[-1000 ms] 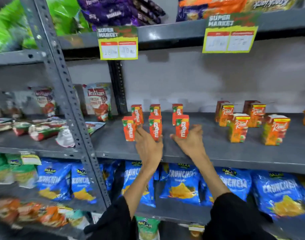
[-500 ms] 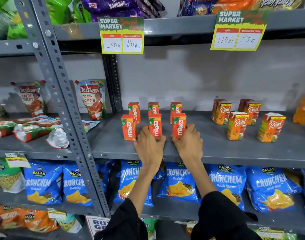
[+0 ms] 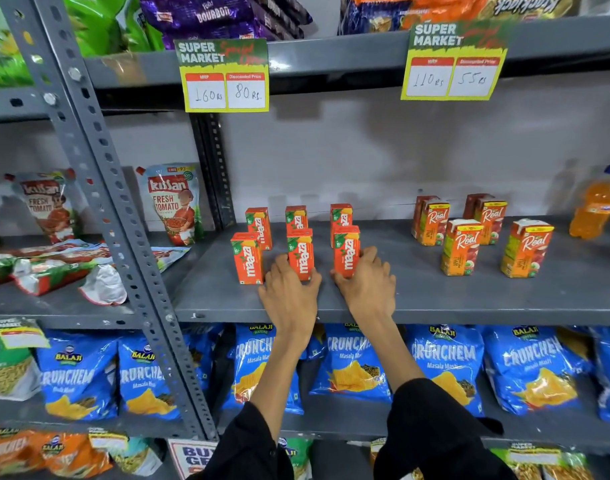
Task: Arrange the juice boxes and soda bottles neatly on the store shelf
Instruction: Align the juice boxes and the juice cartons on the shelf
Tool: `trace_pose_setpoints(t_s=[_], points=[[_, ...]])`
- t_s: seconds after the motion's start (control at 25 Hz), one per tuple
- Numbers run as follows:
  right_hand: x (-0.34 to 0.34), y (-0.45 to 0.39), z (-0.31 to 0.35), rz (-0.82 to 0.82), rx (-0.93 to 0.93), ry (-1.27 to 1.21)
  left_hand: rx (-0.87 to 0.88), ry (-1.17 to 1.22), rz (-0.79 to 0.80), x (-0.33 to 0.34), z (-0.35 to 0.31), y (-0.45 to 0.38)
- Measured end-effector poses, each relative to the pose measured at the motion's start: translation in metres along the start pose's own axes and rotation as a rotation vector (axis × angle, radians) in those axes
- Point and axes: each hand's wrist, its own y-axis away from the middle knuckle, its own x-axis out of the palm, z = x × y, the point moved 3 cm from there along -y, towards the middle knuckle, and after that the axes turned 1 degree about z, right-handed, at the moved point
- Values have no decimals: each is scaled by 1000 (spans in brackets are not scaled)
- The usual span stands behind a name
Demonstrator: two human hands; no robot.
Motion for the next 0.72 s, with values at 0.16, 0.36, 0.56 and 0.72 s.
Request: trace_pose_setpoints(t_s=[0.16,0.36,0.56,0.72], points=[[-8,4,-2,46,25,-90,21,39,-2,-2,0,4],[-43,19,-51,-94,-36,-536,85,431,-179,-5,-9,46],[-115,-3,-156,-448,36,-577,226,526,-62,34,-119,107],[-152,-38,-232,-353,207,-211,58,397,176,81,-206,120]])
